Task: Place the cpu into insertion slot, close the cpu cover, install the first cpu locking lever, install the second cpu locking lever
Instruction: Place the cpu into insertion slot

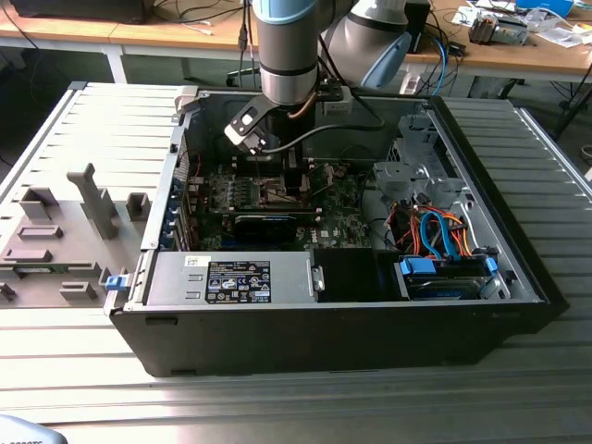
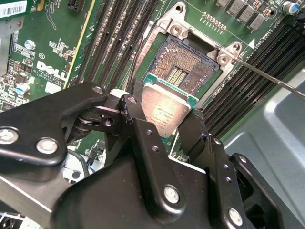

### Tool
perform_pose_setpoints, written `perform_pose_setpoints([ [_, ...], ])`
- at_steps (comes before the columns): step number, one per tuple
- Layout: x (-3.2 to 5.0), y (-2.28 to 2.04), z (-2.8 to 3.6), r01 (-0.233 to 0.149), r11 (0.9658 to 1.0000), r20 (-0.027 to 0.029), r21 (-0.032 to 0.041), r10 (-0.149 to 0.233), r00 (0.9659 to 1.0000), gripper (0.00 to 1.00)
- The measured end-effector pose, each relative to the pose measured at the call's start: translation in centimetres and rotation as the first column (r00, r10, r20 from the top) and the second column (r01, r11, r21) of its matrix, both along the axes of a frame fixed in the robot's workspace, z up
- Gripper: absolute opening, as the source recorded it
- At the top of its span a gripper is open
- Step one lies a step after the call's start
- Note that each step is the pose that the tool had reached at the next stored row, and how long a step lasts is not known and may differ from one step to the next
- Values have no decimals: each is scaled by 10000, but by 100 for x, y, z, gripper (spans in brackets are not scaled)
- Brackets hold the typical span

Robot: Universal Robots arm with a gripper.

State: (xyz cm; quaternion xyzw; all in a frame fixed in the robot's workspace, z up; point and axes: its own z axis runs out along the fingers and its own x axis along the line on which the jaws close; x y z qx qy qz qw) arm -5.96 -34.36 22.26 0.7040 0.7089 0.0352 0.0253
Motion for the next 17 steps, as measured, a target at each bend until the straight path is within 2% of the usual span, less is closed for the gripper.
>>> perform_pose_setpoints([
  [3, -1, 0, -7, 0, 10000, 0, 0, 0, 10000, 54],
  [5, -19, 0, -45, 0, 10000, 0, 0, 0, 10000, 54],
  [17, -27, 0, -62, 0, 10000, 0, 0, 0, 10000, 54],
])
